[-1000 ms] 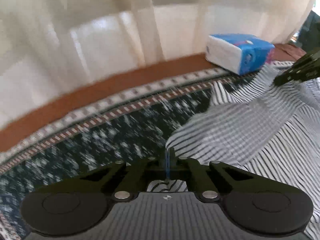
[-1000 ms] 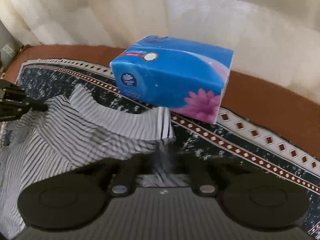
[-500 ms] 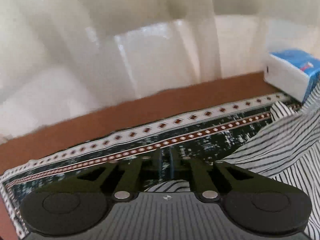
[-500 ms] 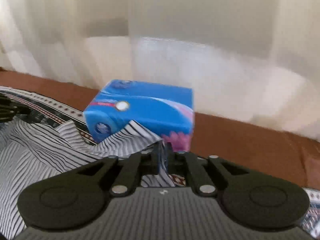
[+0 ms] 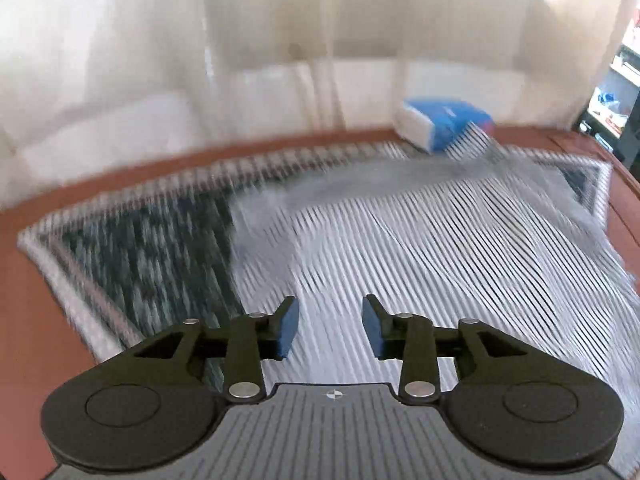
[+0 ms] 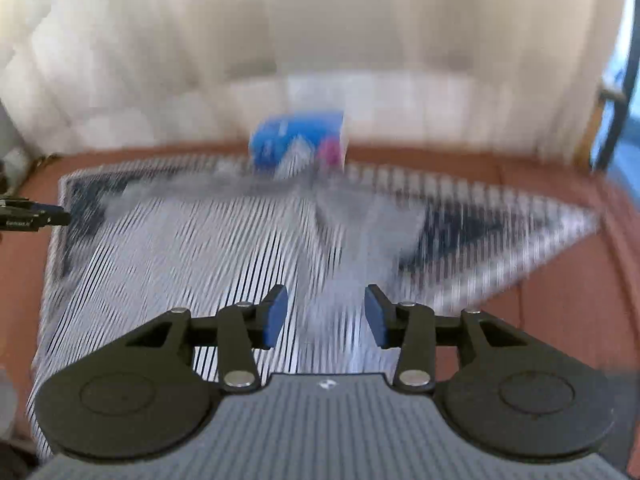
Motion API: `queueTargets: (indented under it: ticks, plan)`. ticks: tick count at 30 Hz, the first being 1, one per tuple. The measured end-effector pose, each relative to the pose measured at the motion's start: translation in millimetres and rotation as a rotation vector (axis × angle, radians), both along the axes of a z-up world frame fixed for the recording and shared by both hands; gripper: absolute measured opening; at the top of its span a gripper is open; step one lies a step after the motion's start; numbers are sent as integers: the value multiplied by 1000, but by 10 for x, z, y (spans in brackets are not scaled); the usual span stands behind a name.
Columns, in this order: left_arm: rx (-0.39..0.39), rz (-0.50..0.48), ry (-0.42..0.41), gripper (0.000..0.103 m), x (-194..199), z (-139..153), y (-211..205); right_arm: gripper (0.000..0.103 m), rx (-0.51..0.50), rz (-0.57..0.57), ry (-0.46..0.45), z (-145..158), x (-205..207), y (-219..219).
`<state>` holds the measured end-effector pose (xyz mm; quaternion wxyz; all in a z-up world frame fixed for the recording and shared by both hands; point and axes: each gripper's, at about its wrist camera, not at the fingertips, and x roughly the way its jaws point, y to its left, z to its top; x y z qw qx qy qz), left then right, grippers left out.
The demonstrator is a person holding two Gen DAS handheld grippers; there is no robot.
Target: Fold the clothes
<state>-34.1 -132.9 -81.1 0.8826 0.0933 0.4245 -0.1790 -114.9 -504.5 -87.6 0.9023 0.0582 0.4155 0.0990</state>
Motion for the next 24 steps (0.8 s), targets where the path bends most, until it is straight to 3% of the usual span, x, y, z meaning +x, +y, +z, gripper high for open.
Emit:
queueTargets:
  ticks: [5,10,12,16,19,20,21,22,23,24]
  plan:
    - [55,119,122,56,-933,-304,92,47,100,43,122,-537,-648,-63]
    - [47,193,234,60,-1530,-454,180,48,157,57,212,-767,-1163,-151]
    - [46,205,252,68,-1651,-507,170,48,176,61,222,-812,-1276,-149]
    - [82,230,258,68,-1733,-643,134,48,204,71,244,-903,-1378,-76]
    - [64,266,268,67,-1720,-724,163,48,190,99,264,-986,-1367,43]
    - [52,270,280,58,-1716,-766,177,47,186,110,270,-1005,-1357,79]
    - [41,274,292,40,-1711,-804,191,41,188,118,281,-1025,-1346,98]
    - [36,283,296,18,-1704,-820,199,31,192,124,293,-1044,-1330,115]
    - [30,291,300,8,-1699,-831,208,6,213,126,308,-1051,-1302,116]
    - [9,292,299,2,-1696,-806,229,1,230,122,310,-1035,-1291,101]
